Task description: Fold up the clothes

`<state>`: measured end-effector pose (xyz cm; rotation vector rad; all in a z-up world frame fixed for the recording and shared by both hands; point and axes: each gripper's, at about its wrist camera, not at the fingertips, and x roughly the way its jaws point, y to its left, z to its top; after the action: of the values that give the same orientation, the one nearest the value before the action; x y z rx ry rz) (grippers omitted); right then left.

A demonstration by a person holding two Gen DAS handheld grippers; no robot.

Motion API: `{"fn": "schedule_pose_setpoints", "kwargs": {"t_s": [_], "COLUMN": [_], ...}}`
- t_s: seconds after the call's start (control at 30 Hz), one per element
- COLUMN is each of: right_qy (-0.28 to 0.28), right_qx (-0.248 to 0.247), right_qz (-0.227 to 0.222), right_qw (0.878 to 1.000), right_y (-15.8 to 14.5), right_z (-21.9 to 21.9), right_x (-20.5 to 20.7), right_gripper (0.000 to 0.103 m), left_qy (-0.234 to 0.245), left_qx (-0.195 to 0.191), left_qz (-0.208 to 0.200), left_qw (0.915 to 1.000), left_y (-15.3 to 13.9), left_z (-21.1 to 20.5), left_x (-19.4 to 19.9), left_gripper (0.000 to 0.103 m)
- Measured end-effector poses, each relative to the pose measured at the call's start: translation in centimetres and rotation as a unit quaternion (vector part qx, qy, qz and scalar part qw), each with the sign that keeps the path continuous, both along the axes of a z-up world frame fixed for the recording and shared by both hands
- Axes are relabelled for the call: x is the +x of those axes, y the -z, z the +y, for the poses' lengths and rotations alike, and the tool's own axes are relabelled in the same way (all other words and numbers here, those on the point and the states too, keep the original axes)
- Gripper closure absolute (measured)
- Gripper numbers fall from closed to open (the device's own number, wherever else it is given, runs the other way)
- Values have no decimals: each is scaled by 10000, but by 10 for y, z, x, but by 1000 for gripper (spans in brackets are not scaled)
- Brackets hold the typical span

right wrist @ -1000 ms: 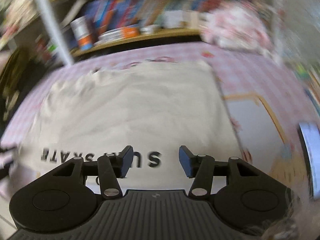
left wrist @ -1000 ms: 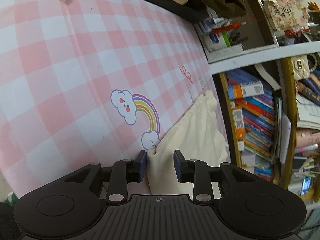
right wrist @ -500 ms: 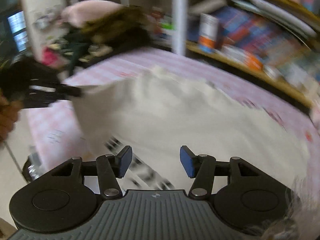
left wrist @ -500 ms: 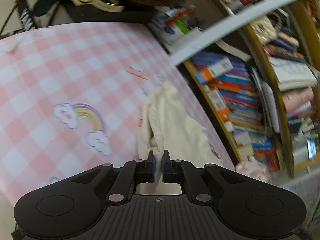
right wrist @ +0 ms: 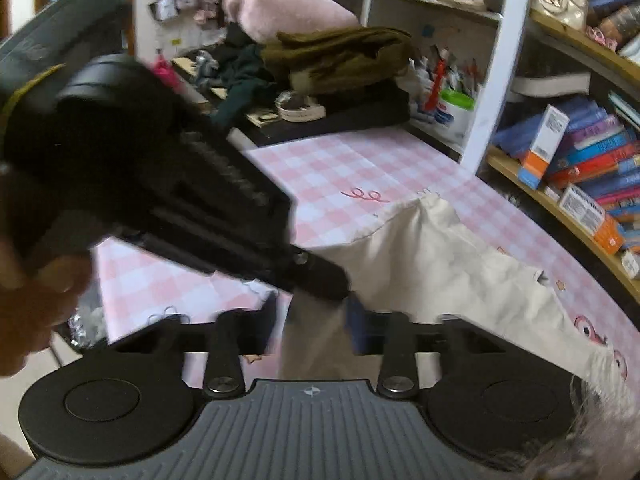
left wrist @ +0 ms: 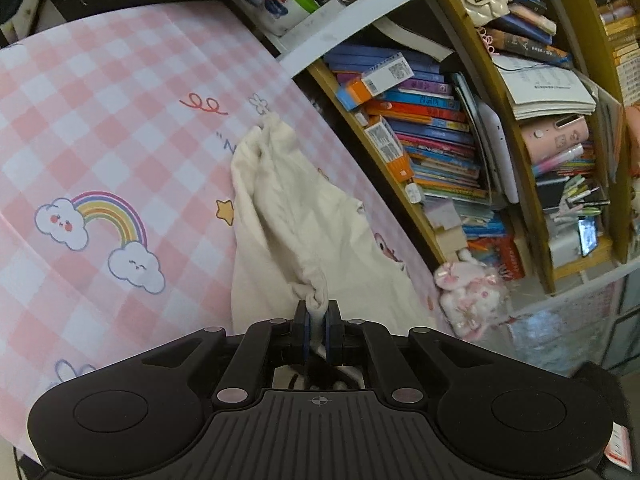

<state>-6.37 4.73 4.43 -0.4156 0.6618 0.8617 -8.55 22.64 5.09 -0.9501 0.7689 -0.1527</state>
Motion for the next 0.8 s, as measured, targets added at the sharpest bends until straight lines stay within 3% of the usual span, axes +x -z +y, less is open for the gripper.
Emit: {"fn": "schedule_pose_setpoints", "kwargs": {"t_s": [0.07, 0.1, 0.13, 0.3, 0.43, 0.6, 0.63, 0.67, 0.7, 0.73, 0.8], "right_qy": [81, 120, 177, 560, 628, 491, 432, 360, 318, 321, 363], "right_qx": [-6, -7, 1, 97, 102, -106, -173, -243, -283, -304, -343], "right_qz": [75, 98, 113, 165, 233, 428, 515, 629, 725, 795, 941], "right_qw": [9999, 9999, 9998, 9982, 9977, 9978, 9976, 9971, 9965, 9959, 9943], "right_y": [1, 1, 1, -7, -10, 1, 3, 5, 3, 0, -7], "right_z": [2, 2, 2, -3, 4, 24, 28, 30, 28, 24, 14], "right_x": [1, 1, 1, 3, 0, -2, -3, -3, -2, 0, 5], "right_gripper": [98, 98, 98, 98, 98, 97, 92, 79, 70, 62, 62], "left_qy": [-18, -83, -159, -300, -138, 273, 283, 285, 282, 296, 341], "left_qx": [-83, -120, -162, -995, -1628, -1786, -1773, -1749, -1719, -1679, -1588], "left_qz": [-6, -7, -7, -21, -9, 51, 66, 105, 158, 211, 317], "left_qw": [10000, 9999, 9997, 9946, 9866, 9835, 9837, 9841, 9846, 9851, 9862], "left_y": [2, 5, 8, 36, 57, 69, 72, 74, 75, 77, 79], "left_z": [12, 19, 26, 49, 50, 43, 43, 43, 44, 45, 46], "left_x": [-3, -5, -8, -8, 9, 31, 32, 34, 34, 35, 36], "left_gripper": [75, 54, 41, 30, 26, 26, 28, 28, 32, 43, 58]}}
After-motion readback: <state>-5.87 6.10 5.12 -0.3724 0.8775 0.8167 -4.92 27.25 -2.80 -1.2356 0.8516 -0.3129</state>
